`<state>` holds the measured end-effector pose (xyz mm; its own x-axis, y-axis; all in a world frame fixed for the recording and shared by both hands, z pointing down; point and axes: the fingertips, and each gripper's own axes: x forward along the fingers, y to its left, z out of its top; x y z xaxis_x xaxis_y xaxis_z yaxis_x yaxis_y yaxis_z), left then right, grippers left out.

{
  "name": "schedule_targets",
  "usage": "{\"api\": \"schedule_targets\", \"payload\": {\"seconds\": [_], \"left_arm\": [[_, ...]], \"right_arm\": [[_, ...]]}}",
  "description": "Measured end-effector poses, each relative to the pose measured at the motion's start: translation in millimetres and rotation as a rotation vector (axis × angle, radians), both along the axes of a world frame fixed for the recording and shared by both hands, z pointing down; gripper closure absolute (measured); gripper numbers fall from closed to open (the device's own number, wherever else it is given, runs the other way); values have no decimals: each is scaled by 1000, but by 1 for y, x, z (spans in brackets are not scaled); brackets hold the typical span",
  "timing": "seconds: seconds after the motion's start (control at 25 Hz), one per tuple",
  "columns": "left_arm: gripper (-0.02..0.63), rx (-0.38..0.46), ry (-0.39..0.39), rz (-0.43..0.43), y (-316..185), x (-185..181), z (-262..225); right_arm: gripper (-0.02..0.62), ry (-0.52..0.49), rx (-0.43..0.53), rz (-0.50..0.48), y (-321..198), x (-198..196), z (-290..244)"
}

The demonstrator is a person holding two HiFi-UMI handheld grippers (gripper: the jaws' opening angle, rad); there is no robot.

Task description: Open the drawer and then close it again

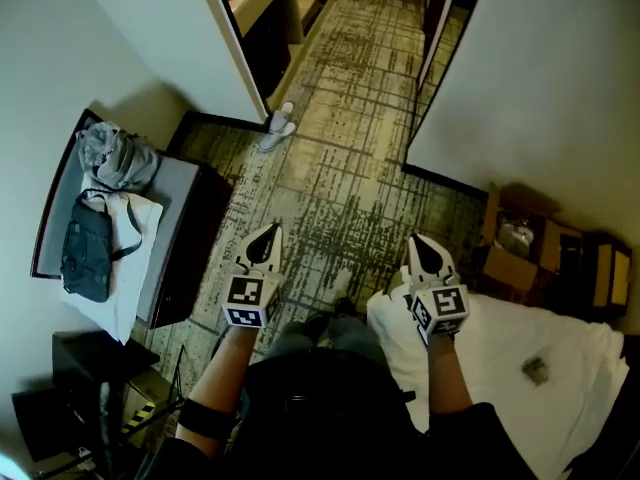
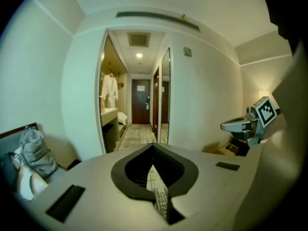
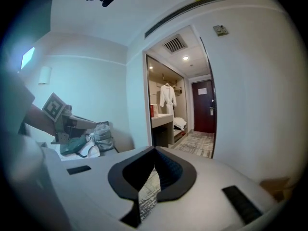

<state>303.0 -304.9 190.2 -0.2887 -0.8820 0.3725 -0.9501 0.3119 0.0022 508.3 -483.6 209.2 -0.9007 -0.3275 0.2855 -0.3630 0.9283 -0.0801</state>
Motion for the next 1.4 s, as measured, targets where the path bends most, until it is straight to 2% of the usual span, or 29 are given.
{"api": "schedule_targets", "payload": {"seconds": [0.08, 0.36, 0.68, 1.0, 1.2, 1.4], "left_arm": [[606, 1, -5, -102, 20, -17, 1], [606, -26, 4, -377, 108, -56, 9], [606, -11, 4, -637, 225, -87, 2], [606, 19, 17, -841, 356, -124, 9], [606, 21, 17, -920, 421, -154, 18], [606, 23, 12, -955, 471, -179, 19]], "right_arm": [[591, 0, 3, -83, 0, -26, -1], [591, 10, 18, -347, 36, -126, -2], [591, 22, -5, -632, 142, -226, 3], [591, 8, 31, -862, 278, -313, -10], [591, -5, 27, -948, 347, -366, -6], [591, 8, 30, -1011, 411, -406, -4]]}}
